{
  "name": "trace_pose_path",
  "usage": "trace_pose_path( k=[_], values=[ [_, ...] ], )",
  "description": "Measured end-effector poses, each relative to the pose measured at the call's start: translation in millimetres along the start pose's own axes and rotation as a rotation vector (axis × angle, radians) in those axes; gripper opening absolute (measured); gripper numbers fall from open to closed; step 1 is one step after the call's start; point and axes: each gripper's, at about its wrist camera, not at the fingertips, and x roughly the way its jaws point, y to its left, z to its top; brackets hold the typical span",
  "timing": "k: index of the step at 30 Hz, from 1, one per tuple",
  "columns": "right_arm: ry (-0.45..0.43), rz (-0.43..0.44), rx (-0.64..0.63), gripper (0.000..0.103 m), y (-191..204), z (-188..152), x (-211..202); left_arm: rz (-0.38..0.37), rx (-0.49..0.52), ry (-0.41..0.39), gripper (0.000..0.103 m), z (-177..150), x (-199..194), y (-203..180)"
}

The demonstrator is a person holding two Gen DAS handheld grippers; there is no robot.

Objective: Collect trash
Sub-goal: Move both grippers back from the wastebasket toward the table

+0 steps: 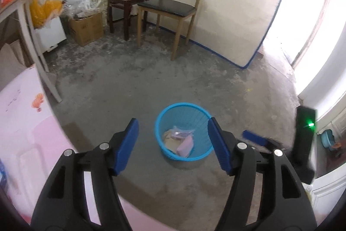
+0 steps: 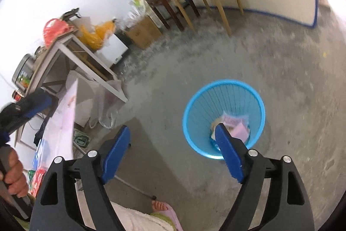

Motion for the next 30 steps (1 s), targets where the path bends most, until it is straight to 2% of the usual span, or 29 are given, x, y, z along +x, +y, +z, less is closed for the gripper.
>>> trace_pose_path(
  k=[4,8,13,21,30],
  values=[
    [-0.043,-0.027,-0.049,0.088,21,-9,-18,0.022,-0.026,-0.047,0.07,-11,-25,10],
    [-0.036,-0.049,-0.094,0.088,40,-14,-26,0.067,-0.048,-0.09,0.074,-20,-46,17],
    [-0.072,-0.075,-0.143,0.091,61,-13,-47,0.092,-0.101,-0.137,0.079,-30,-74,26],
    [-0.079,-0.125,-0.184,0.092,92,-8,-69,0.162,-0.145,-0.194,0.082,-44,-113,42],
    [-0.107,-0.167,-0.301,0.097,148,-26,-97,0.191,-0.211,-0.214,0.082,-70,-153,68]
  ],
)
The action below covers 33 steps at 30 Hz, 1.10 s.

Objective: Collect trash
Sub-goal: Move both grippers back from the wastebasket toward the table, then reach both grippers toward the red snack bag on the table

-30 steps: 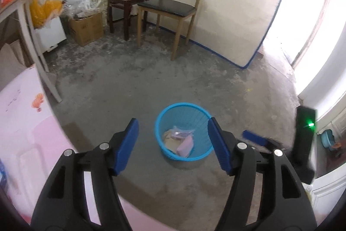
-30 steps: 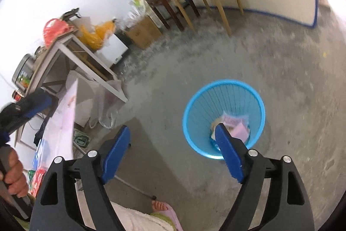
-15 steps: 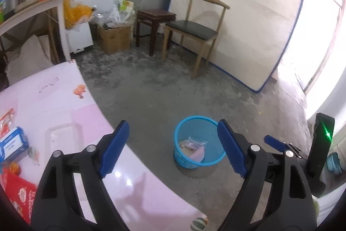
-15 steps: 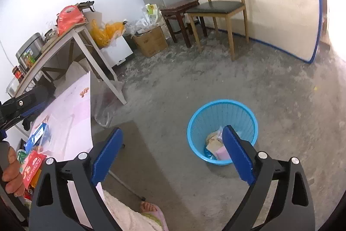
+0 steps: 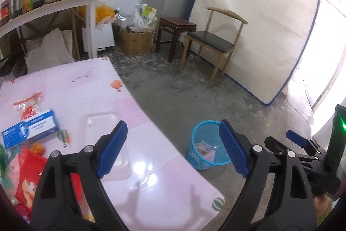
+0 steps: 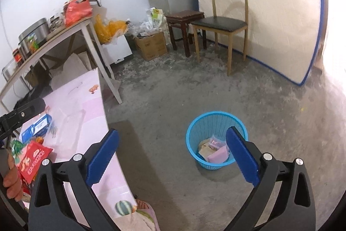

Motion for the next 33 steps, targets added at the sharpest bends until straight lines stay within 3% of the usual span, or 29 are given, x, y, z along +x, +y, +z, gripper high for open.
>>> trace_pose_path(
  k=[4,11,17,20,33],
  values=[
    [0.003,0.028,-0.066,0.097,28,1,-9,0.041,-0.017,-0.026,0.082,-6,-21,15],
    [0.047,-0.033,-0.122,0.097,86,-7,-14,0.119,-0.057,-0.07,0.083,-18,-57,41],
    [0.107,0.042,-0.181,0.097,132,-19,-16,0.191,-0.091,-0.094,0.083,-31,-84,66],
    [0.084,0.037,-0.227,0.097,146,-22,-25,0.242,-0.112,-0.115,0.083,-36,-98,81],
    [-0.03,0.03,-0.27,0.097,167,-6,-56,0.291,-0.159,-0.174,0.083,-42,-131,101]
  ],
)
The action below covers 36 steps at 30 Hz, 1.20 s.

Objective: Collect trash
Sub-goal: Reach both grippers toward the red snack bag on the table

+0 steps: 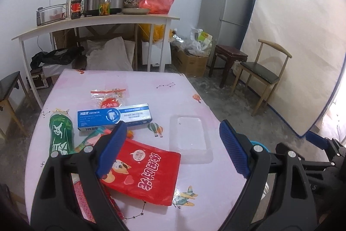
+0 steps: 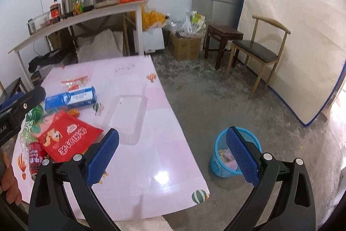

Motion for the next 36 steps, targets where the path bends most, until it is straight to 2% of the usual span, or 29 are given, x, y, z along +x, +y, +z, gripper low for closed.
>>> trace_pose_path(
  k=[12,20,26,32,36],
  values=[
    [-0.049,0.047,-0.035,0.097,12,7,-14,-0.021,-0.009,-0.021,0.083,-3,-15,1],
    [-0.073,0.178,-0.009,0.097,17,9,-11,-0.021,-0.024,-0.034,0.083,-4,-30,10],
    [-0.049,0.273,0.029,0.097,24,21,3,0.008,-0.038,-0.033,0.083,-9,-43,32],
    [-0.059,0.312,0.102,0.096,5,27,16,0.092,-0.113,-0.024,0.083,-14,-60,73],
    [-0.003,0.351,0.123,0.096,-6,27,41,0.097,-0.151,-0.021,0.083,-18,-65,94]
  ],
)
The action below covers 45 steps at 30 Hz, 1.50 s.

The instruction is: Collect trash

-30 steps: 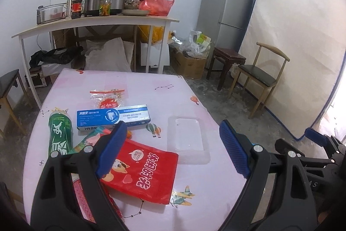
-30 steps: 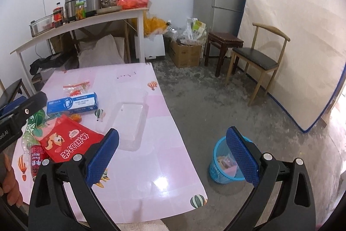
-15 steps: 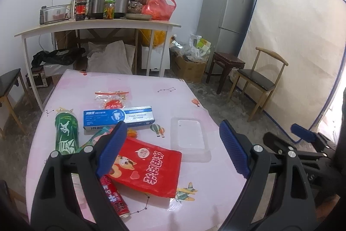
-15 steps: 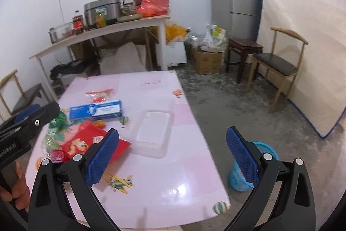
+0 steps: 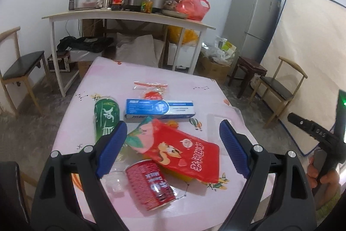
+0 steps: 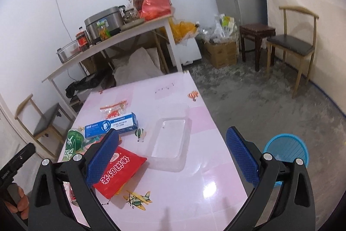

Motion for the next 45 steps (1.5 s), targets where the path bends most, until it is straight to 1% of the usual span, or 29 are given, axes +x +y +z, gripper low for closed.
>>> trace_pose_path(
  k=[2,5,7,8,9,11,13,16,17,18,19,21,23,24,25,26,27,28,29,30,32,33,35,36,38,39,41,44,45],
  values=[
    [0.036,0.028,-0.006,0.096,-2,2,11,-0.004,-0.01,0.002,0.083,-2,0,8],
    [0.093,0.137,-0.034,0.096,2,1,25,-0.008,-0.019,-0.003,0.083,-9,-3,20],
    [0.146,0.255,-0.094,0.096,14,-3,38,-0.011,-0.014,-0.01,0.083,-20,-8,26],
    [0.167,0.291,-0.123,0.096,21,-6,42,-0.023,-0.013,-0.004,0.083,-25,-9,29],
    [0.21,0.341,-0.182,0.096,34,-9,51,-0.031,-0.013,0.007,0.083,-30,-8,31],
    [0.269,0.4,-0.299,0.096,61,-14,69,-0.035,-0.015,0.041,0.083,-40,-3,35],
    [0.316,0.455,-0.397,0.096,86,-19,84,-0.021,-0.029,0.073,0.083,-49,2,42],
    [0.386,0.484,-0.565,0.096,122,-30,110,-0.029,-0.081,0.111,0.077,-59,10,55],
    [0.402,0.47,-0.598,0.096,130,-33,116,-0.037,-0.097,0.119,0.076,-61,11,58],
    [0.419,0.432,-0.637,0.096,140,-39,123,-0.041,-0.112,0.127,0.073,-63,13,62],
    [0.423,0.419,-0.661,0.096,146,-45,125,-0.041,-0.119,0.132,0.071,-65,14,65],
    [0.407,0.431,-0.716,0.096,155,-60,119,-0.043,-0.131,0.135,0.067,-67,16,70],
    [0.358,0.43,-0.764,0.096,160,-76,107,-0.057,-0.146,0.147,0.062,-71,20,75],
    [0.324,0.405,-0.797,0.096,164,-87,102,-0.062,-0.15,0.153,0.058,-72,22,77],
    [0.296,0.374,-0.826,0.096,167,-94,98,-0.073,-0.157,0.161,0.054,-74,25,80],
    [0.264,0.342,-0.856,0.096,170,-101,94,-0.079,-0.162,0.167,0.051,-73,28,81],
    [0.216,0.288,-0.9,0.096,175,-111,91,-0.091,-0.169,0.172,0.048,-74,30,84],
    [0.191,0.251,-0.928,0.096,178,-114,90,-0.102,-0.175,0.171,0.046,-74,32,87],
    [0.156,0.194,-0.98,0.091,183,-124,89,-0.107,-0.179,0.169,0.045,-74,33,88],
    [0.142,0.164,-1.012,0.087,187,-128,89,-0.113,-0.183,0.165,0.044,-75,34,91],
    [0.13,0.108,-1.059,0.075,193,-139,90,-0.126,-0.191,0.16,0.043,-76,35,94],
    [0.129,0.078,-1.08,0.071,196,-144,91,-0.133,-0.2,0.158,0.042,-77,36,96],
    [0.127,0.031,-1.102,0.05,198,-150,93,-0.147,-0.214,0.156,0.041,-79,37,100],
    [0.128,0.02,-1.101,0.045,199,-150,92,-0.153,-0.219,0.155,0.04,-80,38,101],
    [0.132,0.01,-1.091,0.025,201,-149,89,-0.161,-0.226,0.154,0.04,-82,39,104],
    [0.129,0.008,-1.083,0.021,201,-148,86,-0.166,-0.228,0.152,0.039,-83,39,106],
    [0.125,0.01,-1.067,0.009,202,-146,80,-0.169,-0.232,0.148,0.038,-83,38,107],
    [0.113,0.015,-1.015,0.006,200,-136,71,-0.175,-0.241,0.14,0.038,-83,37,111],
    [0.114,0.027,-0.977,0.006,198,-129,66,-0.18,-0.244,0.134,0.038,-83,35,111]
  ],
)
